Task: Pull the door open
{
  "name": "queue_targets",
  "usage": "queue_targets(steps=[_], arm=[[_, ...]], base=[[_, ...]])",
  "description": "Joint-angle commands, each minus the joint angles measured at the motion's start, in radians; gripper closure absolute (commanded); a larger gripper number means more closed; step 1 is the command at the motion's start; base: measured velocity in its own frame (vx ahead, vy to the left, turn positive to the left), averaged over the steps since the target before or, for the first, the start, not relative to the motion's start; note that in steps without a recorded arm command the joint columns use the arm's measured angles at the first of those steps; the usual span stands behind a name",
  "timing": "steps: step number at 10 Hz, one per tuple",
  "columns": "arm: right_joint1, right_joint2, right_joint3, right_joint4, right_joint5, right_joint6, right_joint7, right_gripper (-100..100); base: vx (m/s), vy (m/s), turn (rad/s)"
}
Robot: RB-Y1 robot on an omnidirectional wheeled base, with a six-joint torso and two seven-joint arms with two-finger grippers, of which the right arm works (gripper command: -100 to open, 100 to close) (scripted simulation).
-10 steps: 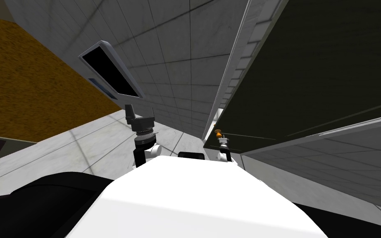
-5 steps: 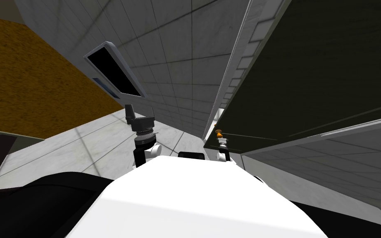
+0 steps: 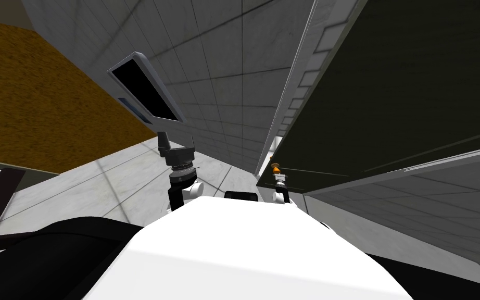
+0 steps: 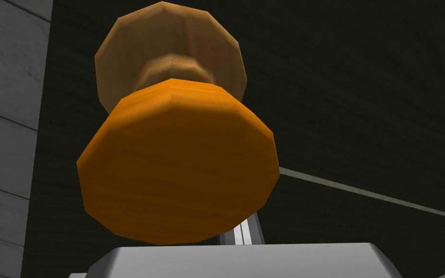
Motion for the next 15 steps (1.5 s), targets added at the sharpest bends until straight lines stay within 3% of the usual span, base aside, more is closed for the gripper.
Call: queue_targets(steps=[1, 3, 5, 6, 9, 14, 15], arm=[[-0.013, 0.024, 0.024, -0.026, -0.012, 0.000, -0.050, -100], [-0.014, 0.027, 0.029, -0.029, -0.025, 0.003, -0.094, -100], [-0.014, 0.027, 0.029, -0.029, -0.025, 0.003, -0.094, -100], [-0.015, 0.033, 0.037, -0.037, -0.049, 0.009, -0.151, -100], [-0.015, 0.036, 0.042, -0.040, -0.060, 0.012, -0.186, -100], [-0.015, 0.036, 0.042, -0.040, -0.060, 0.012, -0.186, -100], [-0.016, 0.038, 0.045, -0.043, -0.071, 0.014, -0.210, -100]], base=[[-0.062, -0.027, 0.076], [-0.048, -0.011, 0.010], [-0.029, -0.005, 0.005], [-0.061, -0.015, 0.058], [-0.038, -0.018, 0.020], [-0.009, -0.004, 0.002], [-0.033, -0.013, 0.046]])
